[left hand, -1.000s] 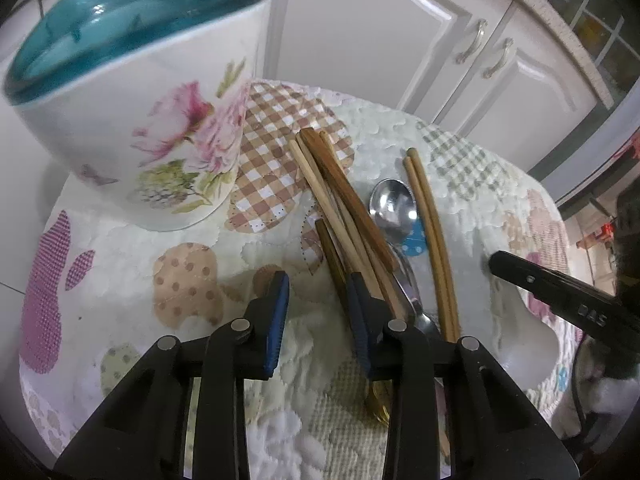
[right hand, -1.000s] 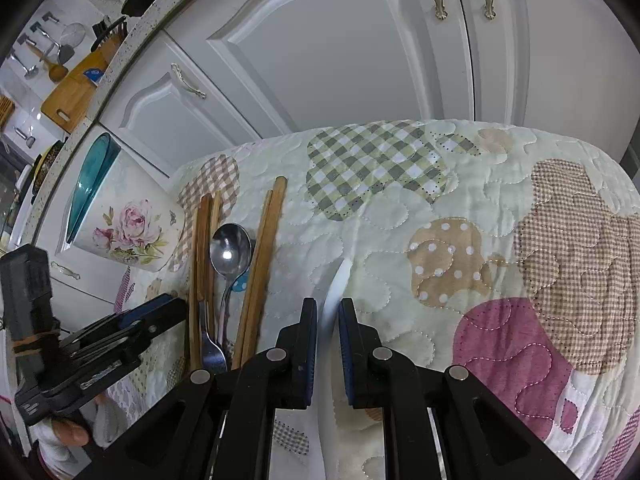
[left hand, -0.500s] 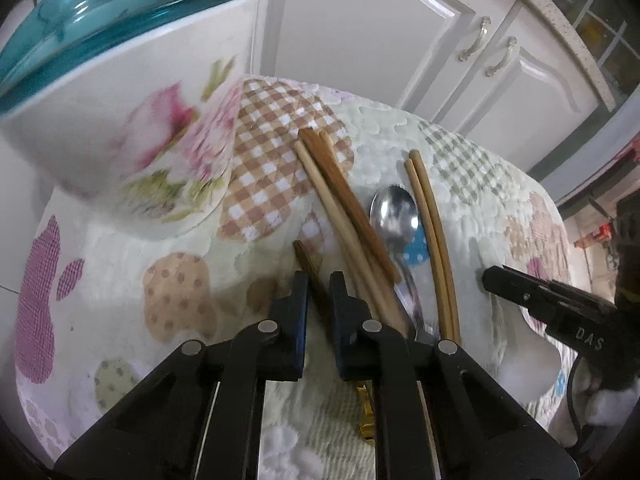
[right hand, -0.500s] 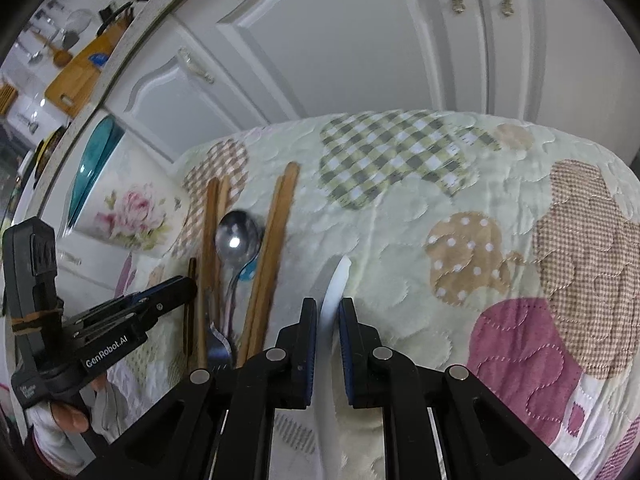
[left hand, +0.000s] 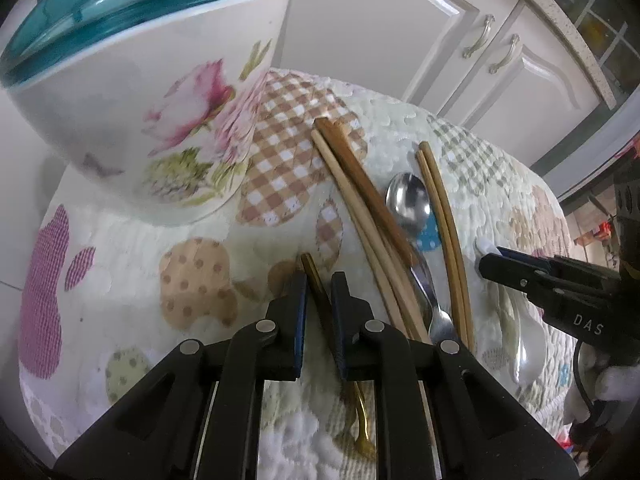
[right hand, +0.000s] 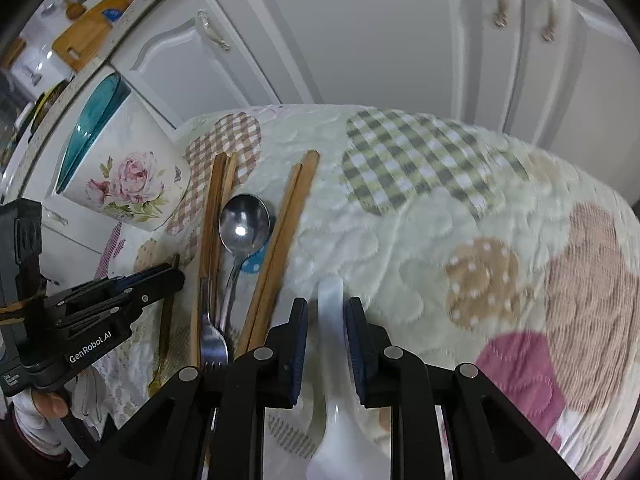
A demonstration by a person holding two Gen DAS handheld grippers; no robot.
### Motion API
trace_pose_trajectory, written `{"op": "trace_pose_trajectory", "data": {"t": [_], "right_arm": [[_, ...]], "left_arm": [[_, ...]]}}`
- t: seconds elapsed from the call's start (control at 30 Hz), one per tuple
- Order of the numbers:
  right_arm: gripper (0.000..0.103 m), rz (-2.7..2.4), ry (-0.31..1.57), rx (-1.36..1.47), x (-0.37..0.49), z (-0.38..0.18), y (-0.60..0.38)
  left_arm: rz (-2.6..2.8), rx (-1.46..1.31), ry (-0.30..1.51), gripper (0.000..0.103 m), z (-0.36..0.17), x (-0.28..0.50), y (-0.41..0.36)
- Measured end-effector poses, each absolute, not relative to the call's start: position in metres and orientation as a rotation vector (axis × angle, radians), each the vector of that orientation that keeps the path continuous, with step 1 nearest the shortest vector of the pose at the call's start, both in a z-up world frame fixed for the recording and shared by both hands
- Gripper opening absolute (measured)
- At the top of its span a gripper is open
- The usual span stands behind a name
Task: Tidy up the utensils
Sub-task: 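Close the left tool on the gold fork handle while the right tool lifts the spoon, then lower the fork and white spoon into the holder and open both tools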
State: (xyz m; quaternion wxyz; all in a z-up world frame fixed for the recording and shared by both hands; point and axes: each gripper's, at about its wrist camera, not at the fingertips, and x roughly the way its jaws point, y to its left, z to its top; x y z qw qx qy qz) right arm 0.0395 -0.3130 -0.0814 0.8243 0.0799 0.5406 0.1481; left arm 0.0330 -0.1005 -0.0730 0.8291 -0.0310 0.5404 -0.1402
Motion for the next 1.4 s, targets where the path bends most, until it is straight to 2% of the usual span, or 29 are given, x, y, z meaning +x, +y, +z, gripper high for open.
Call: {"op": "trace_pose_trajectory", "data": {"t": [0.07,0.5,0.83,1.4], "right_arm": [[0.012,0.315,1.153,0.147,0.043,-0.08,-0.311],[0.01,0.355,0.975,0.211,-0.015,-0.013,-0.328],[0.007,0.366,0.882,0.243,-0.048,0.018,-0.326],[0.007,0.54,0.676,0.252,-0.015,0.113,-0.268]], "left_arm": [[-0.311,-0.07,1.144,0.01,-0.073,0.033,-0.099],[-0.426,-0.119,1.0,0.006,-0.007,-0.01,-0.071],[-0.441,-0.123,0.921,0.005,0.031,-0.038,-0.055],[-0.367,-0.19,0.736,0.005,0.133,-0.026,0.001]]}}
